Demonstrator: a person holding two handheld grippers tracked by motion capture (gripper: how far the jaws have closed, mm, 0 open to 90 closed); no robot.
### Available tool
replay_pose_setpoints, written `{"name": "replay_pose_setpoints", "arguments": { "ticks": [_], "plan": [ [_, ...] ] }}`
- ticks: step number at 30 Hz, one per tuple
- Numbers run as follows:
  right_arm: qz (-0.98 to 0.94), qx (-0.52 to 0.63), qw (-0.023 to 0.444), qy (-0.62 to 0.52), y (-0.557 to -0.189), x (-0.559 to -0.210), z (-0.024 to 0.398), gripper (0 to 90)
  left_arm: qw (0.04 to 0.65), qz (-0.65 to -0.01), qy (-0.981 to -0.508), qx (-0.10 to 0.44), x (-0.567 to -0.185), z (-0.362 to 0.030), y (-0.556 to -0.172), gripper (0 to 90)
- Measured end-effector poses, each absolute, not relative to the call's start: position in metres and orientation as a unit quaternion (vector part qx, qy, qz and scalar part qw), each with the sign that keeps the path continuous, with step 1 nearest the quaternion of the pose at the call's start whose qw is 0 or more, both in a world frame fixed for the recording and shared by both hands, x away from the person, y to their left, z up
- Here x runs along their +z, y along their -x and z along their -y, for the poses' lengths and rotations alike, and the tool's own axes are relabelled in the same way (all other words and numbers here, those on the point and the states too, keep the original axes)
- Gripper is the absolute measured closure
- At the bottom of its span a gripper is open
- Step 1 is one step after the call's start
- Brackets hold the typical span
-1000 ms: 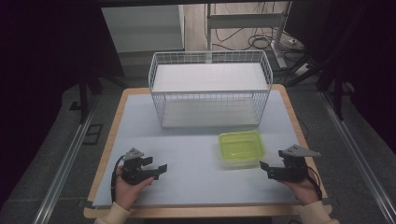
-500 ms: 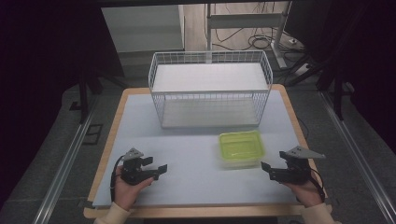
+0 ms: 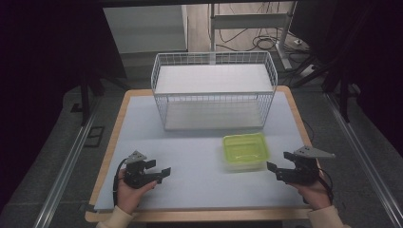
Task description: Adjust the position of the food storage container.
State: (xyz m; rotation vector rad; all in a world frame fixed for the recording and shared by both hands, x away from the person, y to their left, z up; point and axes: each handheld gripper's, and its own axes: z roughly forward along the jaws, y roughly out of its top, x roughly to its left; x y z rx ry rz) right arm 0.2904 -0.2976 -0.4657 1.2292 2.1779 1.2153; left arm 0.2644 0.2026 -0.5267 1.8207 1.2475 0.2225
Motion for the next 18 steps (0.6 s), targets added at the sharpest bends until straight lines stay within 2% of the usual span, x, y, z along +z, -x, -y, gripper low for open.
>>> {"name": "replay_pose_setpoints", "arguments": {
  "ticks": [6,11,12,13,14,18],
  "plan": [
    [-0.778,0.423,0.192,-0.423,-0.297,-0.457,0.293,32.7,0.439,-0.504,-0.738,0.097,-0.525,-0.201,-0.265,18.6],
    [-0.781,0.417,0.186,-0.425,-0.306,-0.448,0.289,50.0,0.439,-0.503,-0.738,0.098,-0.525,-0.202,-0.265,17.9],
    [-0.781,0.417,0.186,-0.425,-0.306,-0.448,0.289,50.0,0.439,-0.503,-0.738,0.098,-0.525,-0.202,-0.265,18.0],
    [-0.783,0.418,0.182,-0.422,-0.307,-0.446,0.288,53.5,0.44,-0.504,-0.737,0.099,-0.525,-0.202,-0.264,18.0],
    [-0.785,0.416,0.181,-0.421,-0.31,-0.442,0.284,60.9,0.441,-0.504,-0.736,0.101,-0.524,-0.203,-0.263,18.0],
    [-0.79,0.402,0.174,-0.429,-0.321,-0.434,0.278,74.9,0.44,-0.503,-0.737,0.101,-0.523,-0.202,-0.262,17.9]
  ]
}}
